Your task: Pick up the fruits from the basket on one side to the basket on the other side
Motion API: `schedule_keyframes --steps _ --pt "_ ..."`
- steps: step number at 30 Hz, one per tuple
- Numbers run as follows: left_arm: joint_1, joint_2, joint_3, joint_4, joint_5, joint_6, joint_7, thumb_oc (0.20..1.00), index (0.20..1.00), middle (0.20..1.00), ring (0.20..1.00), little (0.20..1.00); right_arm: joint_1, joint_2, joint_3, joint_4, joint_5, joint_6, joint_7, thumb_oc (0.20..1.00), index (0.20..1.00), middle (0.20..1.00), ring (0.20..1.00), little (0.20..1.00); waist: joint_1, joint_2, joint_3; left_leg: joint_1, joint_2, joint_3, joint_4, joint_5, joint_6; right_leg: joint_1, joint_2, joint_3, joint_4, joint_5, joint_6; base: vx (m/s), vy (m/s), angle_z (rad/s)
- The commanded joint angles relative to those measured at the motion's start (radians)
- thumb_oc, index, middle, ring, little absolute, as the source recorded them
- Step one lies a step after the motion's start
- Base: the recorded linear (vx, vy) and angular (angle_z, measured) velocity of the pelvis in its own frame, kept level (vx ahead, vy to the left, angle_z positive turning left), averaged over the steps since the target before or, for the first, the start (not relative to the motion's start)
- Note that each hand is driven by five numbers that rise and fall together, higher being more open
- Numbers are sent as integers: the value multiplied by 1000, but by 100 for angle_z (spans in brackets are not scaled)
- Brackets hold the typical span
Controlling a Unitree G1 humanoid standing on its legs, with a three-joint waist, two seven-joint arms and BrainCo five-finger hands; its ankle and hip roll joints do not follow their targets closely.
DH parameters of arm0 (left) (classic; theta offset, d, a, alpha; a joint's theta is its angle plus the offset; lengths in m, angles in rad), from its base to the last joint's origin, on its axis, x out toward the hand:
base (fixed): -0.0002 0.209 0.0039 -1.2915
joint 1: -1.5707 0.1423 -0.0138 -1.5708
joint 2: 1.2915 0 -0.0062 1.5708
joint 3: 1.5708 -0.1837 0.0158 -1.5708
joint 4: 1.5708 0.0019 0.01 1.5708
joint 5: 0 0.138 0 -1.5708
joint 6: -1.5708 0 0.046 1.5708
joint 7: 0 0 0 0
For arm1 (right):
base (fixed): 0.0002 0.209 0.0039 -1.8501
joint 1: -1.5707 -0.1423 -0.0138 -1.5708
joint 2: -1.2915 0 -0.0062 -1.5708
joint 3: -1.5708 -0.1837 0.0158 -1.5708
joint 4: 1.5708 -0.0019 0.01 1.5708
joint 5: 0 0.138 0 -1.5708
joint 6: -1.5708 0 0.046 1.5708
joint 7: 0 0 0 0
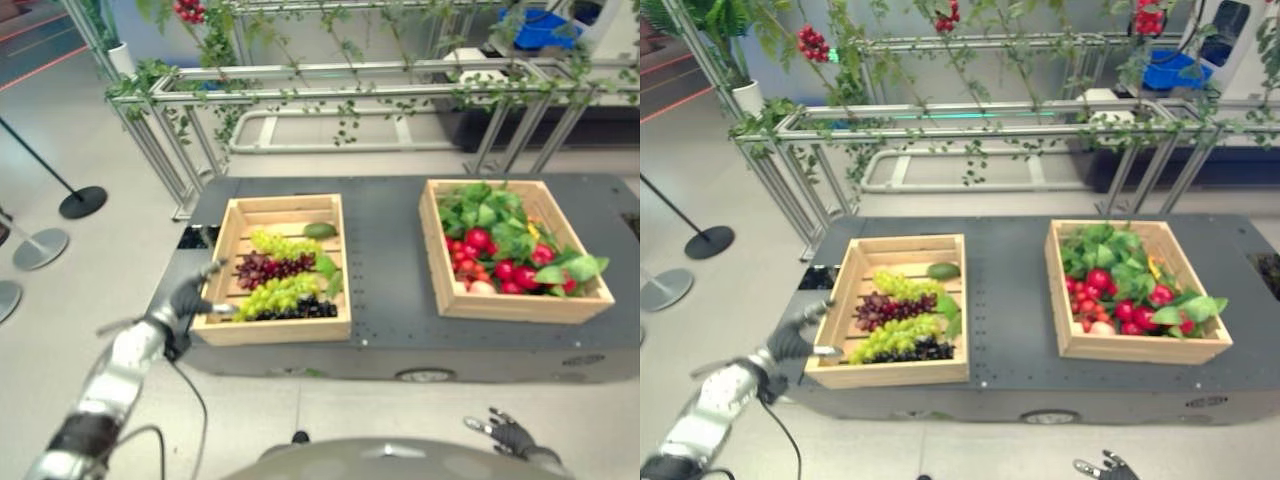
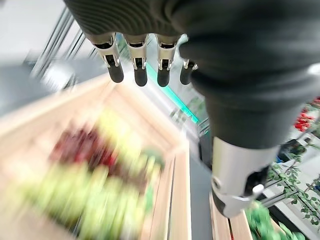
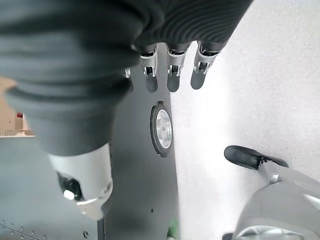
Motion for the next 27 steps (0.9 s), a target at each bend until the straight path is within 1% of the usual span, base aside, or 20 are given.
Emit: schedule_keyframes --steps 1,2,3,5,6,9,11,12,13,14,16,17,18,20,24,27 --pt "-105 30 -39 45 58 -31 59 1000 1000 1000 1000 1000 -58 -14 36 -16 -12 -6 8 1000 1000 1000 1000 1000 -12 -33 52 27 -70 -7 1 -103 37 -51 -18 -45 48 2 58 -16 11 -24" --pt "-160 43 -74 68 76 -26 72 1000 1000 1000 1000 1000 -65 -15 42 -17 -8 -5 8 1000 1000 1000 1000 1000 -16 -32 56 19 -70 -5 1 -102 38 -61 -16 -39 48 5 59 -16 11 -25" --pt "-164 43 -78 71 76 -26 72 1000 1000 1000 1000 1000 -65 -15 41 -17 -8 -5 8 1000 1000 1000 1000 1000 -14 -33 56 18 -70 -5 1 -102 38 -62 -16 -39 48 5 59 -15 9 -19" --pt "-229 69 -127 92 113 -27 81 1000 1000 1000 1000 1000 -72 -16 48 -25 1 -7 8 1000 1000 1000 1000 1000 -20 -31 67 4 -68 -1 1 -98 38 -77 -14 -34 48 8 61 -25 10 -11" --pt "-233 69 -130 94 113 -28 82 1000 1000 1000 1000 1000 -72 -15 47 -25 1 -7 8 1000 1000 1000 1000 1000 -19 -31 67 4 -68 -1 1 -98 38 -78 -14 -34 49 8 61 -21 11 -7" --pt "-324 83 -223 172 163 -28 89 1000 1000 1000 1000 1000 -77 -22 59 -35 9 -13 5 1000 1000 1000 1000 1000 -32 -30 85 -7 -68 5 1 -95 40 -97 -12 -23 57 10 62 -18 12 -4" --pt "-341 85 -242 183 170 -27 86 1000 1000 1000 1000 1000 -78 -22 59 -33 11 -16 4 1000 1000 1000 1000 1000 -33 -30 91 -10 -68 5 1 -94 41 -103 -14 -22 60 10 62 -30 19 -5" --pt "-360 93 -257 180 172 -26 83 1000 1000 1000 1000 1000 -86 -25 60 -34 14 -17 1 1000 1000 1000 1000 1000 -37 -27 107 -19 -68 6 1 -90 42 -118 -14 -18 68 12 62 -35 15 -3" --pt "-361 93 -258 181 172 -26 84 1000 1000 1000 1000 1000 -86 -25 59 -34 14 -17 1 1000 1000 1000 1000 1000 -36 -27 107 -19 -68 6 1 -90 43 -119 -14 -18 69 12 62 -90 34 -3" --pt "-395 95 -300 202 188 -20 79 1000 1000 1000 1000 1000 -100 -30 62 -37 22 -17 -2 1000 1000 1000 1000 1000 -44 -25 128 -35 -69 10 1 -83 45 -142 -15 -12 79 14 62 -57 19 -2" --pt "-413 93 -312 202 187 -17 78 1000 1000 1000 1000 1000 -105 -29 60 -38 27 -18 -4 1000 1000 1000 1000 1000 -43 -24 135 -45 -71 11 1 -80 46 -156 -16 -10 87 14 62 -60 32 -5" --pt "-433 80 -325 230 188 -10 89 1000 1000 1000 1000 1000 -118 -30 61 -41 36 -20 -8 1000 1000 1000 1000 1000 -47 -20 156 -59 -71 13 1 -73 50 -182 -19 -6 107 14 61 -51 37 -7" --pt "-436 79 -327 232 188 -11 89 1000 1000 1000 1000 1000 -119 -30 60 -41 37 -20 -8 1000 1000 1000 1000 1000 -46 -20 156 -60 -71 14 1 -73 50 -184 -19 -6 109 13 61 -71 49 -6" --pt "-457 64 -337 254 175 -3 105 1000 1000 1000 1000 1000 -132 -36 64 -65 52 -25 -15 1000 1000 1000 1000 1000 -52 -17 186 -94 -73 20 10 -64 56 -229 -25 4 136 15 59 -67 49 -8" --pt "-453 53 -330 267 154 -2 113 1000 1000 1000 1000 1000 -136 -36 65 -79 64 -31 -18 1000 1000 1000 1000 1000 -51 -20 207 -129 -73 28 36 -68 60 -260 -34 8 154 13 60 -38 29 -7" --pt "-457 53 -331 256 146 1 114 1000 1000 1000 1000 1000 -143 -41 61 -92 79 -36 -22 1000 1000 1000 1000 1000 -51 -26 228 -175 -76 29 80 -75 64 -292 -44 10 167 16 58 -39 13 -7"
